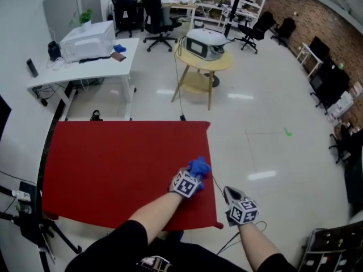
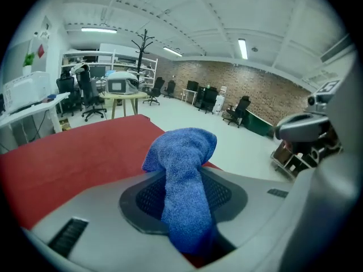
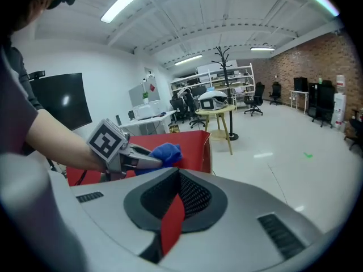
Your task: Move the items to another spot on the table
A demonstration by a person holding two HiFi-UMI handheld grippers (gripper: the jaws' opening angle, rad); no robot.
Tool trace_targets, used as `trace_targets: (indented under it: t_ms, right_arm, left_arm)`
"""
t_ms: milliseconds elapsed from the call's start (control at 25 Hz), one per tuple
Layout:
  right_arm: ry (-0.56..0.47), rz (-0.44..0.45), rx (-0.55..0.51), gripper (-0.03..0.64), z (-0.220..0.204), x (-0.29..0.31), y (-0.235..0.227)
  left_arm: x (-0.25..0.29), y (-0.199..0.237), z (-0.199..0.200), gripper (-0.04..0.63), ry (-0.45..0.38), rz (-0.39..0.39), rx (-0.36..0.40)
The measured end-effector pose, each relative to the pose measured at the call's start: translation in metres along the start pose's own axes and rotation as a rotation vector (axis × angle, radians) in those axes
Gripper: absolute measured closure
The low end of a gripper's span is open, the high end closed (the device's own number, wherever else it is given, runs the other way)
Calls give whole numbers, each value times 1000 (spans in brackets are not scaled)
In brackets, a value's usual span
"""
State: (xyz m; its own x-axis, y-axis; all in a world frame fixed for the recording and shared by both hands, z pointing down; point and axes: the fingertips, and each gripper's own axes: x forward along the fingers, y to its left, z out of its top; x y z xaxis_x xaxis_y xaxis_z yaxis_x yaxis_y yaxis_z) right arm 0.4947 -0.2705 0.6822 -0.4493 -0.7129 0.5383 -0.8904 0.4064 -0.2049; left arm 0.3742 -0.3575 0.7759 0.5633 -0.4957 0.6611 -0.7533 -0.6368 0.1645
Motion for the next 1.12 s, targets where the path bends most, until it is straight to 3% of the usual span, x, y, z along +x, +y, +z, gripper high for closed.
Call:
trace_targets:
  t_ms: [280,440,680,720,800,840,1120]
  right_arm:
    - [13,-30,31,614,-19,-18,-32]
    - [17,-38,36,614,-26,-21,-36]
    - [7,-27,42,614,-23,-25,-36]
    - [2,-22,40,614,-22,-25,-34]
    - [1,-5,37,614,-20,-26,-31]
    - [3,7,34,614,-21,-25,-29]
    - [-20,70,15,614,0,-9,6]
  left_arm:
    - [36,-5,19,456,28,74,106]
    - [52,0,5,442,100,76,143]
    - [52,2,9,388,53,84,69]
    - [50,2,7,351,52,77,42]
    - [43,0,2,206,50,48,-4]
    - [37,0,0,179,40,32,-17]
    - [-47,28,-14,177,-114,-47,-83]
